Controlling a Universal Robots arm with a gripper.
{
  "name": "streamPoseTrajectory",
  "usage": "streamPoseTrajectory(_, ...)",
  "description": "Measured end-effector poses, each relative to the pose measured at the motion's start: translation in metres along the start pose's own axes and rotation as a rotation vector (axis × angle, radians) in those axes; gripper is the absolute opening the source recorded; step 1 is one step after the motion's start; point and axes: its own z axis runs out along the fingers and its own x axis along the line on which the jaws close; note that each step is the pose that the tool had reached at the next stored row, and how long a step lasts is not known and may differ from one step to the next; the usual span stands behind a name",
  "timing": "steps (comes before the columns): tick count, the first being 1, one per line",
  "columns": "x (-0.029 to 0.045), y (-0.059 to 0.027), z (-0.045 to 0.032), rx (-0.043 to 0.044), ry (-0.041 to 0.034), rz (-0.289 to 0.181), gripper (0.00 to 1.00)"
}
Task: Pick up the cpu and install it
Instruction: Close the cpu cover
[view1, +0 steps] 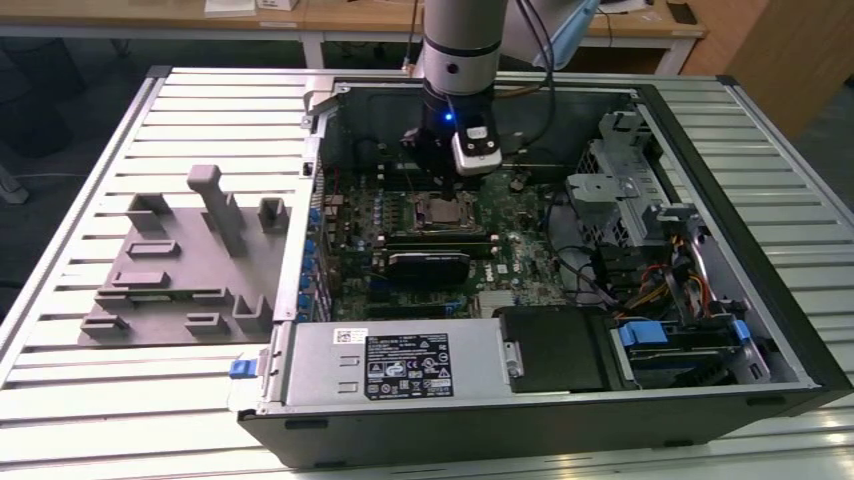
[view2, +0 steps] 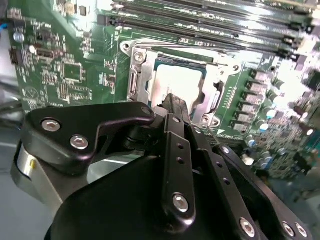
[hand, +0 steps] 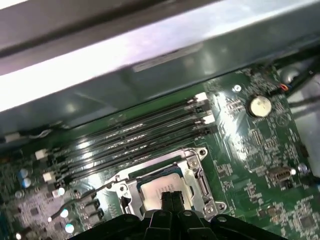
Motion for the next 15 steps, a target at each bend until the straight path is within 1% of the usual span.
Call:
streamPoseTrajectory(9, 0.0, 0.0, 0.0011, -0.0002, 0.0012, -0.164, 0.11)
streamPoseTrajectory(15, 0.0, 0.0, 0.0018, 0.0017, 0.0015, -0.272, 0.11)
